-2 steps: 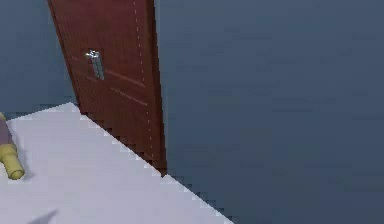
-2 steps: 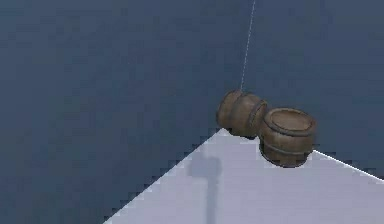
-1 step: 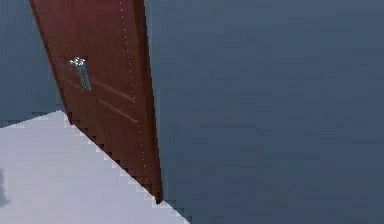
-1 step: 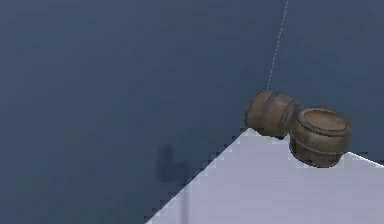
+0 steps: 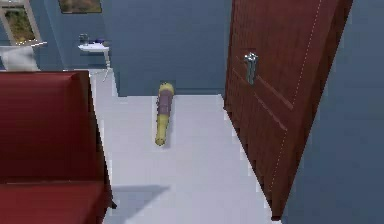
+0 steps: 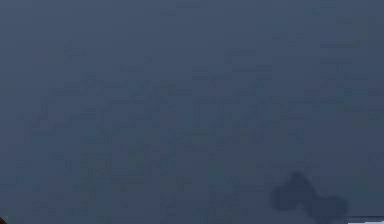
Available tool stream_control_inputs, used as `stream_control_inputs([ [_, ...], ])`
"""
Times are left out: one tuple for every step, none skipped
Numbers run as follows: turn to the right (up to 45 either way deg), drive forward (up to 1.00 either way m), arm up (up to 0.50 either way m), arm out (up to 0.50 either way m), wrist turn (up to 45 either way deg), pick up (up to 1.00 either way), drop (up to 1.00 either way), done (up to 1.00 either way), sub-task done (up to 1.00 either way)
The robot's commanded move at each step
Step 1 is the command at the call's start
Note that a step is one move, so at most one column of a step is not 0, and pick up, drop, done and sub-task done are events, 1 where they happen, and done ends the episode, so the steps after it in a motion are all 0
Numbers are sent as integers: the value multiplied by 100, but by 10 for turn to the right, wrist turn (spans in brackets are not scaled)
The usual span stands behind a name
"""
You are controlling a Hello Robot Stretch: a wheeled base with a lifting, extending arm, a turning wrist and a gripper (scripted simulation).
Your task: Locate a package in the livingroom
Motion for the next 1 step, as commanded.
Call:
stream_control_inputs([
  [-150,0,0,0,0,0,0,0,0],
])
